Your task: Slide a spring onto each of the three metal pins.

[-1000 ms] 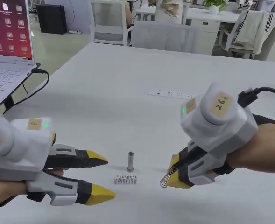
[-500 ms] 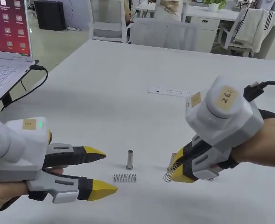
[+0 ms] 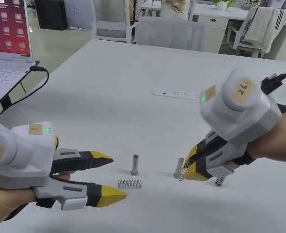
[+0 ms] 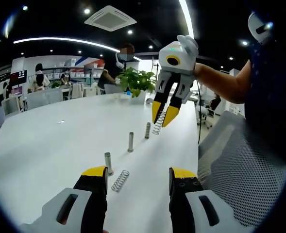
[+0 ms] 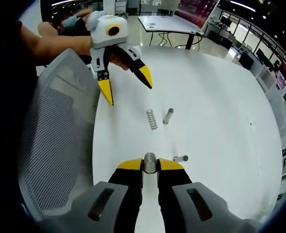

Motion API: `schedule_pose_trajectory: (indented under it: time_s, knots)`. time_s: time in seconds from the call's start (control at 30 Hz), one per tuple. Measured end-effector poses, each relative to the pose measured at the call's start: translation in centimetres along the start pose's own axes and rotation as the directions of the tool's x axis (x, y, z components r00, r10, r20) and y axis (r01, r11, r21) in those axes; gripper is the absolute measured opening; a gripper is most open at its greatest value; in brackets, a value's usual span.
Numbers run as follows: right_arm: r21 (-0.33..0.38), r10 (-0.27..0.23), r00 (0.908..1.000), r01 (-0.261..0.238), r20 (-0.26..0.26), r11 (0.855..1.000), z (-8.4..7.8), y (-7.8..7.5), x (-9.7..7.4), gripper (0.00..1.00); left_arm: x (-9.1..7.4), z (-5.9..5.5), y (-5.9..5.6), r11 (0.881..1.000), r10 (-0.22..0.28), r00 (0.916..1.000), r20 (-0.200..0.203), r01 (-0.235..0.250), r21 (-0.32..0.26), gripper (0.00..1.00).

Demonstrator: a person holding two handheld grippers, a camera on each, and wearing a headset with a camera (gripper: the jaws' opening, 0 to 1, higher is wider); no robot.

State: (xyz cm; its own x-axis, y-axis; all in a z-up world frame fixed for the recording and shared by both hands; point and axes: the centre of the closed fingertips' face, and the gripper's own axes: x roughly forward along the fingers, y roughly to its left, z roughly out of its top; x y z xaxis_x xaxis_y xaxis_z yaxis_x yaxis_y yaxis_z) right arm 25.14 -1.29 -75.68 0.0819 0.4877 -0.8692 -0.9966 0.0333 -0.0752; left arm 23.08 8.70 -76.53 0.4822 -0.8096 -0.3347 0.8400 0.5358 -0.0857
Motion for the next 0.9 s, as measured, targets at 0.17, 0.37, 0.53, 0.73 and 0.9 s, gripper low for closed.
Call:
schedule_pose_trajectory:
  time_s: [0.17,0.37,0.53,0.73,0.9]
  knots:
    - [-0.001,-0.013,0.9999,0.013,0.004,1.000,0.3,-0.7,-0.6,0.09,0.0,-0.1,0.0,1.000,0.001,1.0000,-0.005,-0.001,0.001,0.45]
    - [-0.005,-0.026,0.9997,0.026,-0.002,1.000,0.2,-1.5,-1.0,0.09,0.1,-0.3,-0.1,1.000,0.001,0.9999,-0.010,-0.001,0.002,0.45]
    - [-0.011,-0.032,0.9993,0.032,-0.016,0.999,0.1,-2.0,-1.3,0.09,0.1,-0.4,-0.2,1.000,0.003,0.9999,-0.013,-0.002,0.002,0.45]
    - [-0.017,-0.031,0.9989,0.030,-0.035,0.999,-0.1,-2.6,-1.2,0.09,0.1,-0.5,-0.3,1.000,0.003,0.9997,-0.023,-0.003,0.007,0.45]
    - [-0.018,-0.029,0.9984,0.029,-0.049,0.999,-0.3,-3.3,-1.1,0.09,0.1,-0.5,-0.3,1.000,0.004,0.9997,-0.024,-0.004,0.007,0.45]
